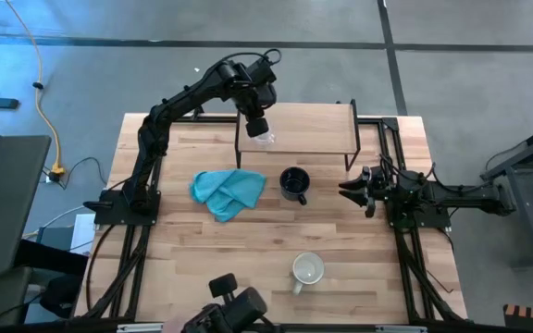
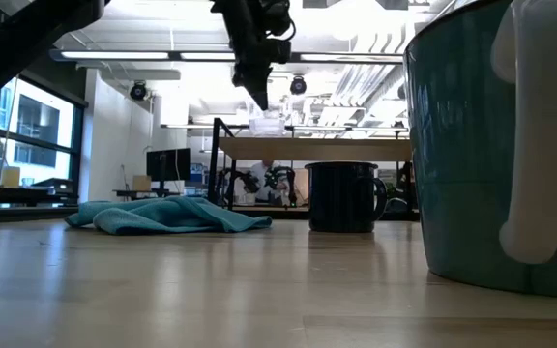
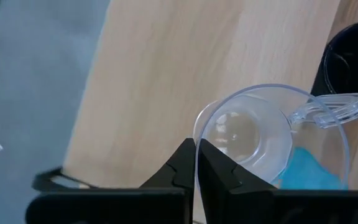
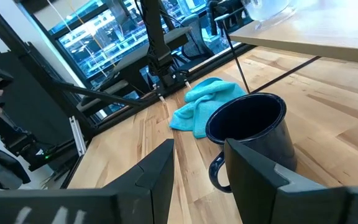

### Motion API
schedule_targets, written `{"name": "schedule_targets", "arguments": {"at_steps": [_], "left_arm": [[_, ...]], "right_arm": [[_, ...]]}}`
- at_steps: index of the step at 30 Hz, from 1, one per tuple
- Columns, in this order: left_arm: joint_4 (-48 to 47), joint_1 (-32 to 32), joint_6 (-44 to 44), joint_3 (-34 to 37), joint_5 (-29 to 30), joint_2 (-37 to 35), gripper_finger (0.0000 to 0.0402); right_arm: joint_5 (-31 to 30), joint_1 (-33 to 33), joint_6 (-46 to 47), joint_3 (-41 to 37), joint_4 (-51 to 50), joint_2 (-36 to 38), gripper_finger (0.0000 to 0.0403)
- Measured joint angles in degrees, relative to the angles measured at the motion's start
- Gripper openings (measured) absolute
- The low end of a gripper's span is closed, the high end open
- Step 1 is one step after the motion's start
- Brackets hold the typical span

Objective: Stack small to large cups/mugs on shelf
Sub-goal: Put the transparent mug on the shelf

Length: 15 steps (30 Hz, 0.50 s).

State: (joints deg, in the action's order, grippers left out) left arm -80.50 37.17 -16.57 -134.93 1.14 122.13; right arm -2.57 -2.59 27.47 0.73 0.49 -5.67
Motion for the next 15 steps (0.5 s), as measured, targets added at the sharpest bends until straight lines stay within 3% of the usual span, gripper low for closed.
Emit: {"name": "schedule_targets", "arguments": {"at_steps": [15], "left_arm": [[3.30,-0.04,-15.56,0.00,3.02,-0.04,0.0000]], "right_arm": [[0.92,0.02,2.20,0.00,-0.17,0.00,0.0134]]}}
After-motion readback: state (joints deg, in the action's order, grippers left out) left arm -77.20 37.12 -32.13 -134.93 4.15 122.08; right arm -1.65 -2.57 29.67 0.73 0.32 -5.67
